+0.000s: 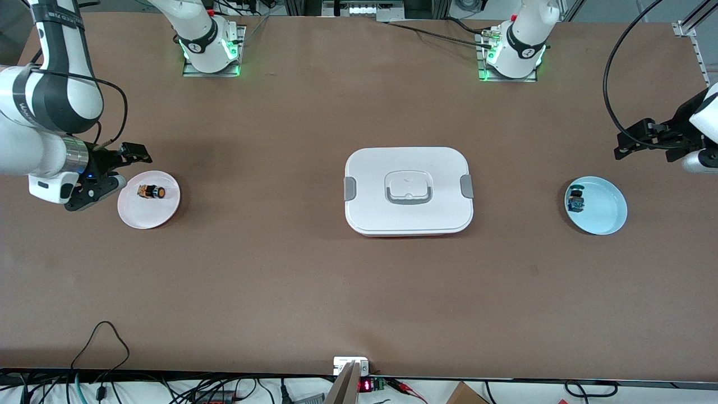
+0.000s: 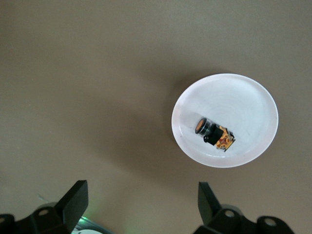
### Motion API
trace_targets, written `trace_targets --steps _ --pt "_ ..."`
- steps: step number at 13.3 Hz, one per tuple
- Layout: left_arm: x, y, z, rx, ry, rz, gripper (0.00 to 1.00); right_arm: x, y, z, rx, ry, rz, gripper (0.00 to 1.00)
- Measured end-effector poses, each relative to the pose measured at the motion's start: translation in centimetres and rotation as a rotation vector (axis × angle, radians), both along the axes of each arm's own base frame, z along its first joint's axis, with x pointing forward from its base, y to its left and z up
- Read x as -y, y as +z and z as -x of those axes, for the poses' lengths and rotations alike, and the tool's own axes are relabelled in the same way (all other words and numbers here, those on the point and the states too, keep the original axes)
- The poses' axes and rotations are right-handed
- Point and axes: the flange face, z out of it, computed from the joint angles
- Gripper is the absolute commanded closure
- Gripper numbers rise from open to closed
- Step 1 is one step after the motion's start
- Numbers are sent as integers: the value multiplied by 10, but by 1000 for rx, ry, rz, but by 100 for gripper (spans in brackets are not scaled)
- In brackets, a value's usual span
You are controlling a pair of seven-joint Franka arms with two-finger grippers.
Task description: Transfer orange switch to right arm and place
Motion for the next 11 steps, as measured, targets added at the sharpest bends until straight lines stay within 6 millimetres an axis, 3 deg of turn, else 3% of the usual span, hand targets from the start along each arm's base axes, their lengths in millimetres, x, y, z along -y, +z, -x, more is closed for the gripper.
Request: trace_targets --steps 3,6,9,11 --pt "0 0 0 0 0 0 0 -7 34 -2 -42 -114 36 0" --pt "0 0 0 -1 0 0 0 -49 78 -5 -43 -211 117 0" --pt "-1 -1 0 -1 1 0 0 -90 106 -14 79 -119 308 0" --pt "-1 -1 0 -1 2 0 0 -97 116 -26 181 -114 315 0"
